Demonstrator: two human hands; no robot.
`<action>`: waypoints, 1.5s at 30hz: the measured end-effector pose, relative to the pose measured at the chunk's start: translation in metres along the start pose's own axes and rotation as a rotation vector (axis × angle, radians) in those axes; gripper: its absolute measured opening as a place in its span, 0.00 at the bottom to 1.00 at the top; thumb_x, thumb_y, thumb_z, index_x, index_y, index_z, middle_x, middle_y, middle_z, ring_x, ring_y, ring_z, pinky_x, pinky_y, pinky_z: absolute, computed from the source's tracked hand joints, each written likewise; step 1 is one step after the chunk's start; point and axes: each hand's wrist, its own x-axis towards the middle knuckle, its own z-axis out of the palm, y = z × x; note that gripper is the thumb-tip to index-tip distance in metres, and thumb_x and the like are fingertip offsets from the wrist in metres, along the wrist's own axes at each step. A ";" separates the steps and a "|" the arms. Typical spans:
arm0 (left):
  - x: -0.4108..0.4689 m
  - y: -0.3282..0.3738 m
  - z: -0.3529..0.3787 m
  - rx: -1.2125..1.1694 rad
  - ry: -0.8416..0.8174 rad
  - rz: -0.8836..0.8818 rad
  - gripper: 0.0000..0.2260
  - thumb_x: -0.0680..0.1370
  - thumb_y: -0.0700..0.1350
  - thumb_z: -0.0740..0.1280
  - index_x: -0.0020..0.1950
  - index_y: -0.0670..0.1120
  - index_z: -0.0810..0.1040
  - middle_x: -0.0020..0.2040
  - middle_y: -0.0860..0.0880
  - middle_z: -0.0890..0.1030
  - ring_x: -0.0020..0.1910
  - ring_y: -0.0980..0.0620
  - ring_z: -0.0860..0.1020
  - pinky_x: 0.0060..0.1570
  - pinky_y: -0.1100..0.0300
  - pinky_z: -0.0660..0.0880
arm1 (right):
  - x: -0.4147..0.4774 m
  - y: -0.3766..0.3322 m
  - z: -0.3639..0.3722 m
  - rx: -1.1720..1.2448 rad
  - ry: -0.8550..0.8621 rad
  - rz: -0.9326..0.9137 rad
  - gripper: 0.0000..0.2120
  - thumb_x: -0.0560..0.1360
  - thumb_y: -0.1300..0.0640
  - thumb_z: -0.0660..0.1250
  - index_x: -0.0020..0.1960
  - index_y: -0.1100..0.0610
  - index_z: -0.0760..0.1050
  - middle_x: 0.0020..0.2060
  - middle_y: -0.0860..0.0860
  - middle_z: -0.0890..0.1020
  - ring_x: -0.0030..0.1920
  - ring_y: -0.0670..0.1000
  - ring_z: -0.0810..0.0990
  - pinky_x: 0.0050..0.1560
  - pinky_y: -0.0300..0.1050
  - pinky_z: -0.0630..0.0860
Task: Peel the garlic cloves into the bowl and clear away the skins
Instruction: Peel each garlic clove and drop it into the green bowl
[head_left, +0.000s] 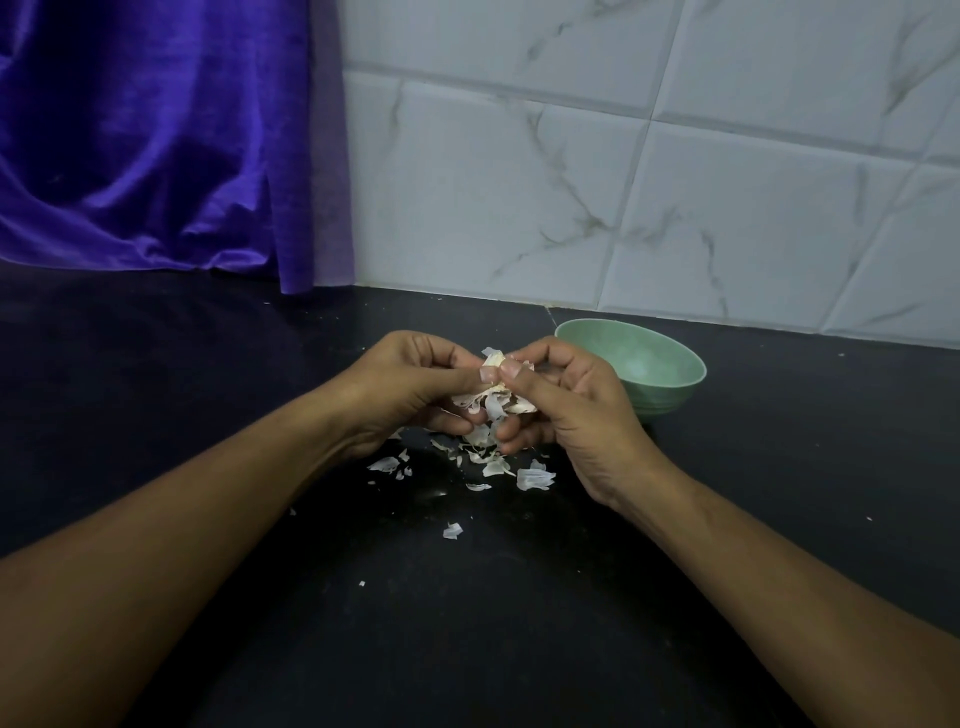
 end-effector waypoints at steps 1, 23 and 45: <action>0.000 0.000 0.000 -0.008 0.004 -0.001 0.13 0.69 0.44 0.77 0.48 0.38 0.85 0.41 0.42 0.84 0.35 0.51 0.84 0.33 0.63 0.83 | 0.000 0.001 0.000 -0.003 0.004 0.002 0.11 0.81 0.61 0.69 0.55 0.69 0.74 0.41 0.57 0.86 0.29 0.54 0.82 0.30 0.46 0.83; 0.003 0.002 -0.003 0.006 0.057 0.040 0.17 0.66 0.43 0.79 0.54 0.43 0.87 0.48 0.37 0.84 0.41 0.49 0.82 0.37 0.62 0.83 | 0.009 0.007 -0.010 0.062 0.033 0.075 0.10 0.77 0.68 0.72 0.57 0.67 0.77 0.43 0.64 0.85 0.32 0.53 0.84 0.35 0.48 0.85; 0.003 -0.002 -0.004 0.245 -0.015 0.133 0.22 0.78 0.35 0.73 0.70 0.48 0.78 0.41 0.43 0.84 0.39 0.49 0.82 0.40 0.58 0.83 | 0.009 0.011 -0.009 -0.107 -0.018 0.070 0.11 0.79 0.59 0.72 0.59 0.62 0.79 0.45 0.55 0.87 0.29 0.52 0.80 0.26 0.42 0.77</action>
